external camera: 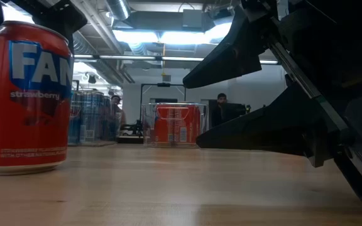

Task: Sort soda cans
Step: Put the red soda can into the center transparent bin

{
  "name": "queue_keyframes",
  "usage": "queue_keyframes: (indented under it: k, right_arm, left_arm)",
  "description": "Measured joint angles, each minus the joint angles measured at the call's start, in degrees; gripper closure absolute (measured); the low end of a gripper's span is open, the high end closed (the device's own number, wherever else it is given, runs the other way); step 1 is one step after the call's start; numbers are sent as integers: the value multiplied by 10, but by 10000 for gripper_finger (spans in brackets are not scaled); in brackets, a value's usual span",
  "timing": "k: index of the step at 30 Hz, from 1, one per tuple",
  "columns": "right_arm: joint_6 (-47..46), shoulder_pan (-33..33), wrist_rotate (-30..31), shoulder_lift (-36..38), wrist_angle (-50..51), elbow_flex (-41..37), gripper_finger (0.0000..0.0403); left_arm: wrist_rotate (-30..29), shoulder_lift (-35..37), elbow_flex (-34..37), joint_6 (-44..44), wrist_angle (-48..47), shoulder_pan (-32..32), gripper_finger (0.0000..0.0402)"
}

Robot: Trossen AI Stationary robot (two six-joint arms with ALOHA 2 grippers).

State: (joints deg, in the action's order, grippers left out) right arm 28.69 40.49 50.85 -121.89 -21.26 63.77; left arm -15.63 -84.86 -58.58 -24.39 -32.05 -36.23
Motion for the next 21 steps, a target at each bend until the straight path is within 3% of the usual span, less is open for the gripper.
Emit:
queue_keyframes:
  k: [12, 21]
  right_arm:
    - [0, 0, 0, 0, 0, 0, 93]
    - [0, 0, -1, 0, 0, 0, 93]
  left_arm:
    - [-12, -5, 1, -25, -16, -2, 43]
    - [-12, -48, 1, -22, -13, -2, 43]
